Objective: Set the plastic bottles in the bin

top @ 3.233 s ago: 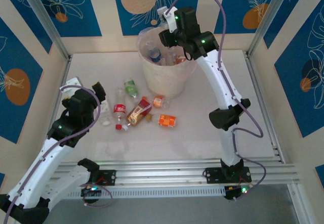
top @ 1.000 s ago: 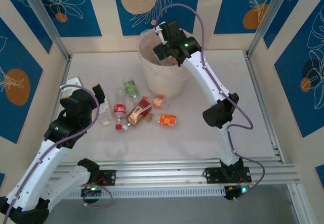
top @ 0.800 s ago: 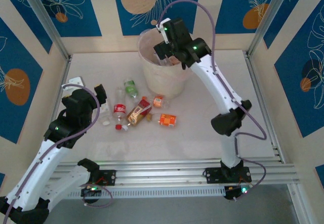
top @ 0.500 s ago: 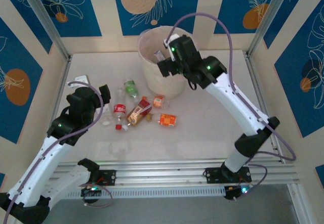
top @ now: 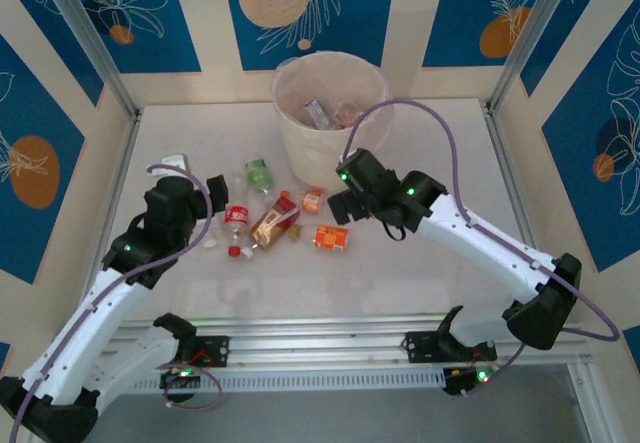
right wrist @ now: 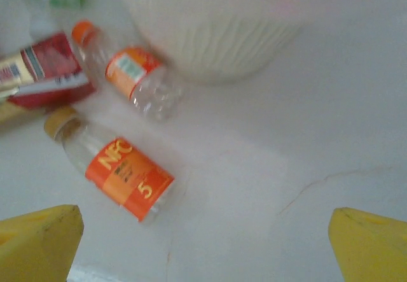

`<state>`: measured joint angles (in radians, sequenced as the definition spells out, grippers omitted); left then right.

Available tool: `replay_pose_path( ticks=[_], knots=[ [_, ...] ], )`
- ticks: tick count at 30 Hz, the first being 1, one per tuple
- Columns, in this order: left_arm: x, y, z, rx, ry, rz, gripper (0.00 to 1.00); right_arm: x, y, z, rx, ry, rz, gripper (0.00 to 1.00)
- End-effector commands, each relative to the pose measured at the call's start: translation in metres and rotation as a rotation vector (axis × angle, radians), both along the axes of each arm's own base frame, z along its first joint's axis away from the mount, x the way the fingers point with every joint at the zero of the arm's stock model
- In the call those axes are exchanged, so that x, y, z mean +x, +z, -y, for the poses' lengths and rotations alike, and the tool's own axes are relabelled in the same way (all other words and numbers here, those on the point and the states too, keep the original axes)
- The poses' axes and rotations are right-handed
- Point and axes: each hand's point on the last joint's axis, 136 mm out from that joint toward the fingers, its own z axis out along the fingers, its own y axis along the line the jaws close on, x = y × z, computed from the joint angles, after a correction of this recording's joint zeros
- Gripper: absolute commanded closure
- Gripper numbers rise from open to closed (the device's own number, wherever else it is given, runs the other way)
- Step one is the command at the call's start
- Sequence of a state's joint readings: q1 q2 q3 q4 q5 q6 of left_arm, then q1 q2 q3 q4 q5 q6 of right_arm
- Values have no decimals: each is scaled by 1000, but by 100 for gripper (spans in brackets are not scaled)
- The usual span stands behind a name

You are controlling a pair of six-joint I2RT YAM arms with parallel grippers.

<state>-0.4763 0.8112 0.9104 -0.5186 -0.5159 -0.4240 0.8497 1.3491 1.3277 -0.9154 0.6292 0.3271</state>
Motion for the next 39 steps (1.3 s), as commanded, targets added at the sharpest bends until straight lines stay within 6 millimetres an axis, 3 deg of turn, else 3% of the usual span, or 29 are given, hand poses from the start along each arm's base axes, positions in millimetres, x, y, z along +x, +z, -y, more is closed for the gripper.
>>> replay_pose_path(
  ticks=[1,6,14,28,39],
  knots=[
    [2,-8,10,-40,-39,-9,0,-20,-35,-13,57,26,-121,1],
    [5,-20,15,-47,-51,-36,0,-27,-74,-34,26,145,-215,1],
    [10,-25,18,-49,-51,-43,0,-17,-122,-54,-106,258,-286,1],
    [11,-30,16,-31,-38,-61,1,7,-162,-71,-252,340,-298,1],
    [9,-29,12,-25,-27,-61,1,4,-183,-81,-248,391,-364,5]
  ],
)
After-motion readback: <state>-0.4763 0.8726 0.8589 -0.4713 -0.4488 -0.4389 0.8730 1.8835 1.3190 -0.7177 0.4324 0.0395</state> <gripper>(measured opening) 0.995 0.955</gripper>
